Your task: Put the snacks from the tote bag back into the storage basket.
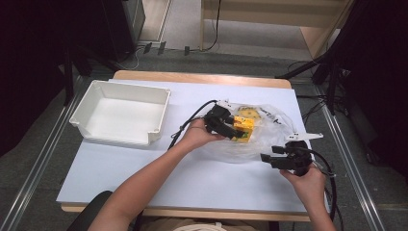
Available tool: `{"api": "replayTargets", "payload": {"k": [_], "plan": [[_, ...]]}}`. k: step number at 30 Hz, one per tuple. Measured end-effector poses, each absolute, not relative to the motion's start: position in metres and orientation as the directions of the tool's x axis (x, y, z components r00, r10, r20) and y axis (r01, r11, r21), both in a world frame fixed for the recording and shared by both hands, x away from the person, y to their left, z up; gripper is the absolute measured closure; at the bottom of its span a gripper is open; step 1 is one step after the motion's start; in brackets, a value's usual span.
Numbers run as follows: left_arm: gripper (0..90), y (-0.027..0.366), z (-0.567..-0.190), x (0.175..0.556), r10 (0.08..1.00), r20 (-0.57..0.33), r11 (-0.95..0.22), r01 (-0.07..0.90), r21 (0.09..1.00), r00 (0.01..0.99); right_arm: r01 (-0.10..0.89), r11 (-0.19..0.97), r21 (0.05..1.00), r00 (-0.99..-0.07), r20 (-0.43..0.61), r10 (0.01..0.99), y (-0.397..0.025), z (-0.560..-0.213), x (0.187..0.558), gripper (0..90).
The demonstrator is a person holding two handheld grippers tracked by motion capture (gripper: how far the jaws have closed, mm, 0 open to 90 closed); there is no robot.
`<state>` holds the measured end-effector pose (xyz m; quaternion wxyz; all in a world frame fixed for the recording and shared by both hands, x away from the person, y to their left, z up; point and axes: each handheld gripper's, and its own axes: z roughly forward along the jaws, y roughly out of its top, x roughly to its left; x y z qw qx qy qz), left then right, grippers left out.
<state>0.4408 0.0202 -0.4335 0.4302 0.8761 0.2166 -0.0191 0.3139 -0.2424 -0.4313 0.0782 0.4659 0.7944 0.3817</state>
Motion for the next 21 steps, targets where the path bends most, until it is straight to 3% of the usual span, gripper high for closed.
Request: {"api": "replayTargets", "payload": {"k": [6, 10, 14, 21], "plan": [[31.7, 0.0146, -0.4395, 0.4398, 0.35, -0.214, -0.516, 0.378, 0.768, 0.912, 0.683, 0.272, 0.678, -0.556, 0.24, 0.796, -0.2411, -0.4333, 0.3146, 37.3], [39.9, 0.0112, -0.442, 0.4358, 0.355, -0.173, -0.536, 0.351, 0.768, 0.919, 0.683, 0.285, 0.673, -0.558, 0.228, 0.798, -0.2399, -0.434, 0.3157, 37.4], [46.4, 0.0134, -0.4416, 0.4368, 0.355, -0.196, -0.531, 0.37, 0.762, 0.914, 0.681, 0.285, 0.674, -0.559, 0.227, 0.798, -0.2399, -0.434, 0.3155, 37.4], [49.6, 0.0105, -0.4379, 0.4316, 0.367, -0.142, -0.561, 0.341, 0.755, 0.919, 0.686, 0.288, 0.668, -0.563, 0.237, 0.792, -0.2378, -0.4353, 0.3166, 37.4]]}}
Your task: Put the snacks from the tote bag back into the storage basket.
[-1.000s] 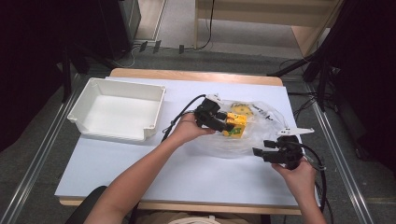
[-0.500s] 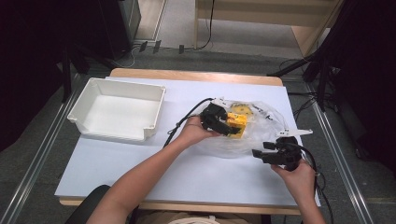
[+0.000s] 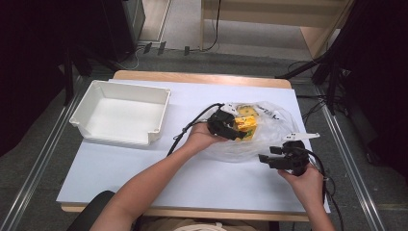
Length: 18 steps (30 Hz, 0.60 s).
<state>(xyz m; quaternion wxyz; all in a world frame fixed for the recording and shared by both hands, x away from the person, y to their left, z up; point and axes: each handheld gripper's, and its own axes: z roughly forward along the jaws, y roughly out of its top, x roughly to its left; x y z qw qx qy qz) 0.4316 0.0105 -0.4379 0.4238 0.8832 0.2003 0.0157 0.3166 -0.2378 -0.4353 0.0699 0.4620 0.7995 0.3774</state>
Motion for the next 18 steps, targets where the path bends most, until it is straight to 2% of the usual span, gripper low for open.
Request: {"api": "replayTargets", "payload": {"k": [18], "plan": [[52.0, 0.012, -0.424, 0.431, 0.37, -0.183, -0.563, 0.377, 0.736, 0.911, 0.686, 0.287, 0.669, -0.568, 0.246, 0.785, -0.239, -0.437, 0.318, 37.3]]}}
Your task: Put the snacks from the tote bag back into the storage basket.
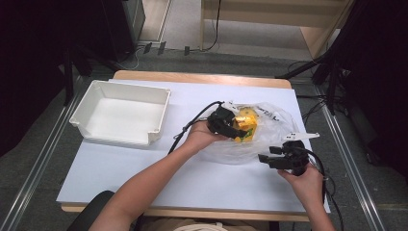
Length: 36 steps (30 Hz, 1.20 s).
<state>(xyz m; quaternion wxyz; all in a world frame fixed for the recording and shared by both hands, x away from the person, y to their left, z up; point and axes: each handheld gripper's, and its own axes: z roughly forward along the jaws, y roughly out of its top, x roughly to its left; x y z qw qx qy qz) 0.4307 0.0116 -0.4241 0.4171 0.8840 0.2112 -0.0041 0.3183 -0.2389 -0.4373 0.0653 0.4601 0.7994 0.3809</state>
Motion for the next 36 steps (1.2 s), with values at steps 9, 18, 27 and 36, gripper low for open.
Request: {"api": "replayTargets", "payload": {"k": [9, 18, 27, 36], "plan": [[52.1, 0.015, -0.409, 0.428, 0.369, -0.177, -0.55, 0.368, 0.75, 0.912, 0.684, 0.292, 0.668, -0.574, 0.247, 0.78, -0.238, -0.438, 0.318, 37.4], [52.3, 0.024, -0.393, 0.428, 0.372, -0.182, -0.526, 0.368, 0.767, 0.91, 0.683, 0.29, 0.67, -0.575, 0.249, 0.779, -0.238, -0.437, 0.318, 37.4], [52.4, 0.039, -0.376, 0.434, 0.388, -0.218, -0.493, 0.402, 0.772, 0.895, 0.681, 0.299, 0.668, -0.587, 0.254, 0.769, -0.235, -0.438, 0.318, 37.4], [52.4, 0.048, -0.367, 0.432, 0.396, -0.231, -0.486, 0.417, 0.768, 0.889, 0.677, 0.293, 0.675, -0.593, 0.264, 0.761, -0.234, -0.436, 0.317, 37.3]]}}
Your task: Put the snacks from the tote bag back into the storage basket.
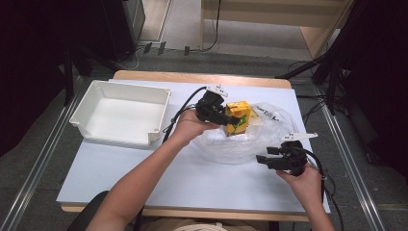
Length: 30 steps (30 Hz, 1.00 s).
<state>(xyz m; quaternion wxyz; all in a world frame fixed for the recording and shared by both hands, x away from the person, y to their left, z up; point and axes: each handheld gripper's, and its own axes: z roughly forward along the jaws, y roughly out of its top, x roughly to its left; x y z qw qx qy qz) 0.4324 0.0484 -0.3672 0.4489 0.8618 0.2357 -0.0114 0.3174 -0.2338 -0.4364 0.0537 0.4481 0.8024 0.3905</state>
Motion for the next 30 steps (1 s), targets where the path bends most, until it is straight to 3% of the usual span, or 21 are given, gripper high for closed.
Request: {"api": "replayTargets", "payload": {"k": [30], "plan": [[52.4, 0.08, -0.368, 0.421, 0.416, -0.22, -0.492, 0.422, 0.762, 0.882, 0.648, 0.325, 0.689, -0.638, 0.259, 0.725, -0.222, -0.432, 0.321, 37.1]]}}
